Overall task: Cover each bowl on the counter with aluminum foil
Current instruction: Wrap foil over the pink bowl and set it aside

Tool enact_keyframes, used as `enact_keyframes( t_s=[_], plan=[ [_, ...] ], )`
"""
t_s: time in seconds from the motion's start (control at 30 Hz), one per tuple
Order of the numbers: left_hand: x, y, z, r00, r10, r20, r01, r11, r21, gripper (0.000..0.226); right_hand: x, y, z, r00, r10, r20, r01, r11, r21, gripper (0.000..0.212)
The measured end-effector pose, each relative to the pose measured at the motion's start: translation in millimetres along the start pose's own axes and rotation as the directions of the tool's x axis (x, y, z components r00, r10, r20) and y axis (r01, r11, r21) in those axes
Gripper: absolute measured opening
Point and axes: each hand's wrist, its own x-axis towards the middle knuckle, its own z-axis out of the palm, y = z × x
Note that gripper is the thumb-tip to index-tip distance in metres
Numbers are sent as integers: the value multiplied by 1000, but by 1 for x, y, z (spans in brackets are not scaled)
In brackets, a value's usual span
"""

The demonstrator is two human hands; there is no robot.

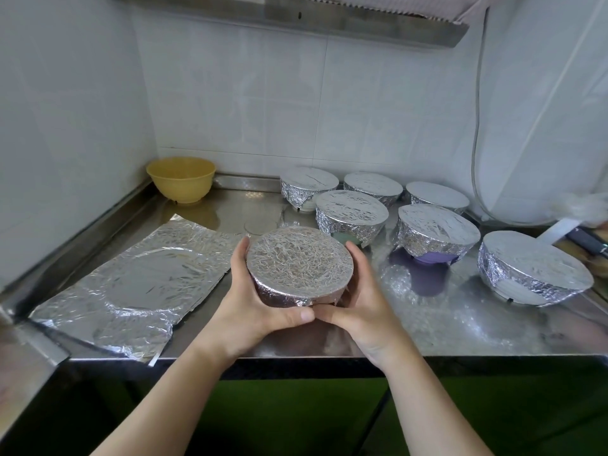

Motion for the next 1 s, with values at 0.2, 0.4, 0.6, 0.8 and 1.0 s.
enact_keyframes(
  t_s=[0.2, 0.4, 0.6, 0.8, 1.0],
  plan=[
    [1, -4, 7, 991, 69, -119, -57, 993, 106, 150, -3, -6, -3, 998, -15, 63, 13, 1000, 24, 121],
    [2, -7, 5, 989, 79, -125, -58, 985, 162, 150, -1, -4, -1, 1000, -14, -13, 14, 999, -31, 101],
    [0, -4, 4, 998, 38, -53, -34, 996, 79, 159, -2, -6, -2, 1000, -3, 21, 1, 996, 93, 112],
    [2, -5, 5, 992, 79, -100, -73, 995, 62, 153, -2, -9, 2, 1000, 13, 12, -14, 996, 92, 114],
    [2, -7, 2, 993, 71, -91, -62, 993, 100, 149, 0, -5, -1, 999, -34, 11, 33, 995, 92, 96]
  ],
)
